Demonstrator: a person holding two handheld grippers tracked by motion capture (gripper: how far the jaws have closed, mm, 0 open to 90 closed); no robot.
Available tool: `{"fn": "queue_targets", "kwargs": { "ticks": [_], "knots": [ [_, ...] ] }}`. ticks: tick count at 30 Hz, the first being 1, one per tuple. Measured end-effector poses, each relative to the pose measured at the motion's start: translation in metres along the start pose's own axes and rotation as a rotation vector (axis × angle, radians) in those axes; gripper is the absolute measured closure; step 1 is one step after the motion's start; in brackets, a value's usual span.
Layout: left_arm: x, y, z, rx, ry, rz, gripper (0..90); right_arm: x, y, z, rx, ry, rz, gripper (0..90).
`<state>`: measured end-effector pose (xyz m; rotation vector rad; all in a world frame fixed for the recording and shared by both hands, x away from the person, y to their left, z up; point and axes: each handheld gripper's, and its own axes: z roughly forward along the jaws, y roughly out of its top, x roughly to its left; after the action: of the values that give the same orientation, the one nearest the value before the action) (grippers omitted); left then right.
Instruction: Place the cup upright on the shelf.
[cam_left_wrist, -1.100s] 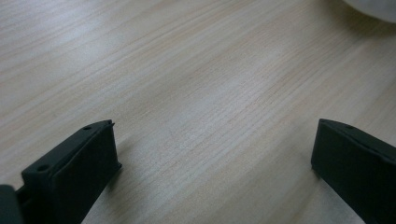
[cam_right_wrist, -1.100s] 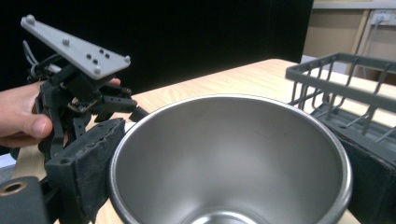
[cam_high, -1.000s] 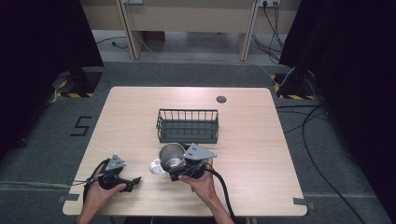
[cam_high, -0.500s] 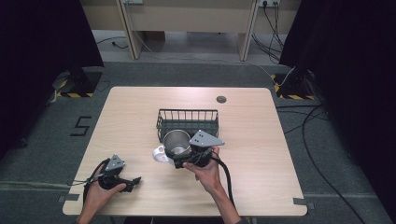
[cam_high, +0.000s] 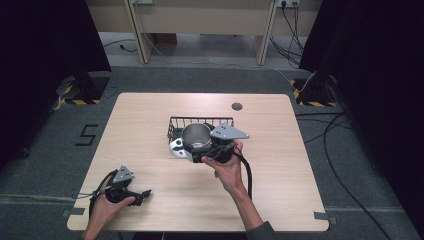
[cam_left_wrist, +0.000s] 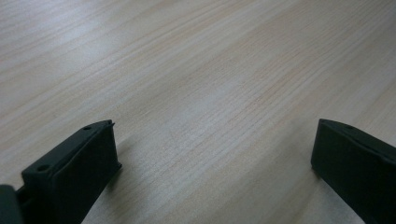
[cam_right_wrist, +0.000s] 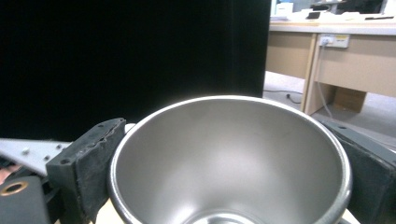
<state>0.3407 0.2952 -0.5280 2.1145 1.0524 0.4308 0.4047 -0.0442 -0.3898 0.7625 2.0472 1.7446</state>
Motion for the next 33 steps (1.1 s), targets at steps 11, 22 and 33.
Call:
{"fn": "queue_targets", "kwargs": {
  "ticks": [11,22,33],
  "knots": [
    [0.000,0.000,0.000,0.000,0.000,0.000,0.0,-0.030,0.028,-0.002,-0.004,-0.096,-0.022,6.2],
    [0.000,0.000,0.000,0.000,-0.002,0.001,0.0,-0.064,0.029,0.004,-0.001,-0.174,0.003,6.2],
    [0.000,0.000,0.000,0.001,-0.003,0.002,0.0,-0.086,0.019,0.014,0.015,-0.195,0.021,6.2]
  ]
}}
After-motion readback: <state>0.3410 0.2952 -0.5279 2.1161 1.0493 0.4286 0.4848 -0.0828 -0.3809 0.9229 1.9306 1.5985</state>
